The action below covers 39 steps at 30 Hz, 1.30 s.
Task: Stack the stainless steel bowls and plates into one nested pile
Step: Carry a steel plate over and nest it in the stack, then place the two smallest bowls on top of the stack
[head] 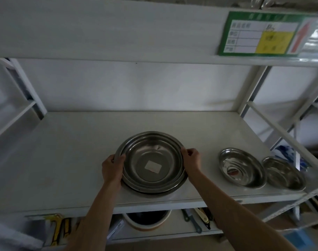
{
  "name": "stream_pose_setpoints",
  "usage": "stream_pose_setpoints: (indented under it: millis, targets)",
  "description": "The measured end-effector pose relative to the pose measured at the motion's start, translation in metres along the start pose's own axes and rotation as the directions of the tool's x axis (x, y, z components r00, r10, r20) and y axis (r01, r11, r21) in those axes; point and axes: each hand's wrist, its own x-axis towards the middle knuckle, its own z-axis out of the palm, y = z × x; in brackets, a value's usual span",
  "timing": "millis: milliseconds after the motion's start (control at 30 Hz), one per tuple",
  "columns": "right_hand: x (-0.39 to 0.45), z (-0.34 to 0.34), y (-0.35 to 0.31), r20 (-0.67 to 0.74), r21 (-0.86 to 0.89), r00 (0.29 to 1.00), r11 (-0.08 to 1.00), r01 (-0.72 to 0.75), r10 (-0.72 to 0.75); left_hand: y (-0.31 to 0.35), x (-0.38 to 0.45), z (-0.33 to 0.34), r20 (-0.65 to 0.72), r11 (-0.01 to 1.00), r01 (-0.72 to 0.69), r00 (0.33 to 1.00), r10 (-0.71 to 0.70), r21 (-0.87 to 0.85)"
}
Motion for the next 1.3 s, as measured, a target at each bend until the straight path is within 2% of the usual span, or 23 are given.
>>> stream_pose_setpoints:
  millis: [133,233,300,400,500,600,767,1000,1133,1300]
  targets:
    - [0.004,0.0,-0.001,0.007,-0.043,1.0,0.999,-0.003,0.004,-0.001,0.004,0.001,0.004,0.998,-0.011,1.0,0.011,0.064]
    - [0.007,-0.002,-0.003,0.026,-0.142,1.0,0.99,-0.008,0.012,0.005,0.01,-0.002,-0.013,0.974,-0.065,0.997,0.07,0.216]
    - [0.008,-0.006,-0.004,0.004,-0.206,1.0,0.979,0.004,-0.004,0.017,0.013,-0.003,-0.066,0.942,-0.115,0.988,0.142,0.316]
    - [0.007,-0.016,-0.013,-0.105,-0.267,0.987,0.96,0.089,-0.121,0.04,0.015,0.003,-0.072,0.89,-0.267,0.947,0.314,0.369]
    - [0.006,-0.032,-0.03,-0.148,-0.289,0.966,0.944,0.161,-0.21,0.063,0.005,0.022,-0.027,0.845,-0.413,0.894,0.447,0.34]
    - [0.01,-0.05,-0.042,-0.181,-0.275,0.948,0.939,0.205,-0.26,0.082,-0.02,0.053,0.085,0.8,-0.532,0.843,0.531,0.279]
    - [0.011,-0.091,-0.05,-0.264,-0.212,0.934,0.959,0.186,-0.24,0.093,-0.066,0.116,0.279,0.763,-0.636,0.758,0.59,0.114]
    - [0.015,-0.173,-0.027,-0.422,-0.178,0.889,0.978,0.11,-0.177,0.082,-0.124,0.186,0.47,0.763,-0.646,0.685,0.556,0.039]
    - [0.013,-0.226,-0.006,-0.55,-0.134,0.83,0.991,0.022,-0.093,0.062,-0.148,0.211,0.568,0.836,-0.539,0.721,0.396,0.102]
    - [0.007,-0.286,0.027,-0.67,-0.01,0.741,0.997,-0.078,0.051,0.032,-0.169,0.231,0.606,0.892,-0.403,0.768,0.207,0.207]
